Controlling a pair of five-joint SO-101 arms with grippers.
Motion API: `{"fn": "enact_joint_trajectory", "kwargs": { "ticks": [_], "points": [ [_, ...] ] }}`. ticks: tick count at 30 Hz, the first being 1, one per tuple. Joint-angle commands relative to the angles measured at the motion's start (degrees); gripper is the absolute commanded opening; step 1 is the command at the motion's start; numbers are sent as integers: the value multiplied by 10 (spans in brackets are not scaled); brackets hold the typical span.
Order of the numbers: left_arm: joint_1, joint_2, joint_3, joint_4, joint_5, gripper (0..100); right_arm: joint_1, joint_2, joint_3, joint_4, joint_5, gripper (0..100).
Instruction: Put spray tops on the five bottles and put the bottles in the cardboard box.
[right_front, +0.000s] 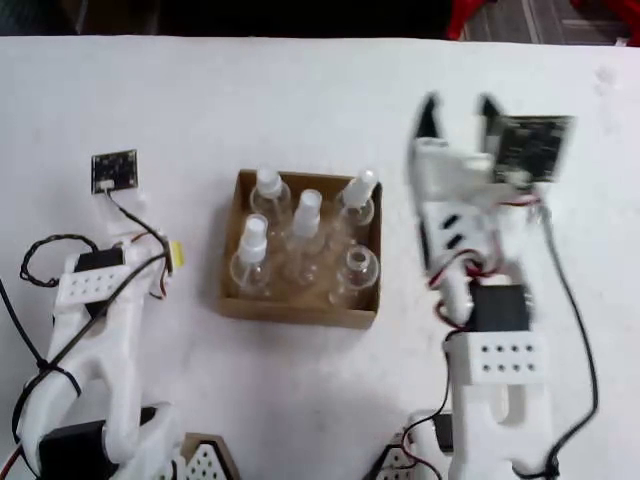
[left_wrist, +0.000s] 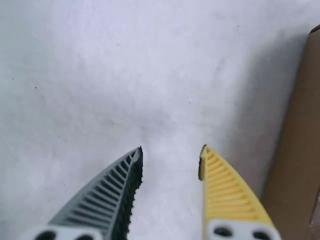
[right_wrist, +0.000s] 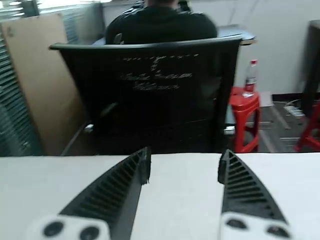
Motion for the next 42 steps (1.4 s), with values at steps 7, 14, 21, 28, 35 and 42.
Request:
{"fn": "enact_joint_trajectory", "kwargs": {
  "ticks": [7, 14, 21, 28, 35, 42],
  "points": [
    [7, -6, -4, -10, -8, 177, 208, -7, 33, 4, 8, 194],
    [7, -3, -4, -10, -9, 177, 242, 58, -63, 133, 55, 193],
    [4, -2, -4, -11, -9, 178, 256, 359, -348, 337, 111, 193],
    [3, -2, 0, -29, -9, 177, 276, 677, -624, 460, 109, 193],
    [4, -2, 0, -29, -9, 177, 272, 918, -864, 513, 108, 193],
    [6, -2, 0, -28, -9, 177, 257, 1103, -1086, 562, 77, 193]
  ]
}}
